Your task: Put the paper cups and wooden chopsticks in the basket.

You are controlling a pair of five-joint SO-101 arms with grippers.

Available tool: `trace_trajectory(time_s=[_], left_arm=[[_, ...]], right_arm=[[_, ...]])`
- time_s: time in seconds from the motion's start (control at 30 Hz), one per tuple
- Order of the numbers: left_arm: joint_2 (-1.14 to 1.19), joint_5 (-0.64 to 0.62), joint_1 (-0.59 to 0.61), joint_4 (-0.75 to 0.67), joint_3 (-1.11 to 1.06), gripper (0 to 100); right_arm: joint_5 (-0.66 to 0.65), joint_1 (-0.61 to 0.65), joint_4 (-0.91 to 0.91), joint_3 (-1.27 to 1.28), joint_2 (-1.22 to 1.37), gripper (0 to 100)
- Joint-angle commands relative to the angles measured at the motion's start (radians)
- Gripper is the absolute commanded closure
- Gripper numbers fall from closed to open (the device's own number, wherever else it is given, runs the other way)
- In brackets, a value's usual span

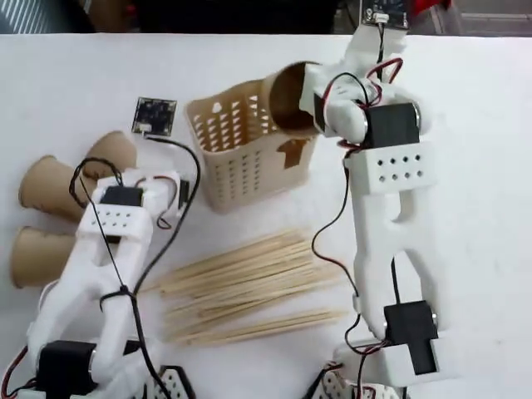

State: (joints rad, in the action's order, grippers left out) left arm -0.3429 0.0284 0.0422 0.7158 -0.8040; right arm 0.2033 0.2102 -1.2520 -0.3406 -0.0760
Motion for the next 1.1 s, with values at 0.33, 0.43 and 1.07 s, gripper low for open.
trace_trajectory(time_s=[0.33,0.43,1.07], left_arm=[[-0.033,0.011,0.002,-0.021,0.009,89],[-0.033,0.011,0.002,-0.021,0.009,89],[-0.031,0.011,0.002,-0.023,0.008,89]], right_arm=[[-0.005,0.008,0.232,-0.041,-0.047,78.0],[-0.005,0.001,0.205,-0.041,-0.064,78.2],[-0.351,-0.166,-0.124,1.051,-1.023,98.1]])
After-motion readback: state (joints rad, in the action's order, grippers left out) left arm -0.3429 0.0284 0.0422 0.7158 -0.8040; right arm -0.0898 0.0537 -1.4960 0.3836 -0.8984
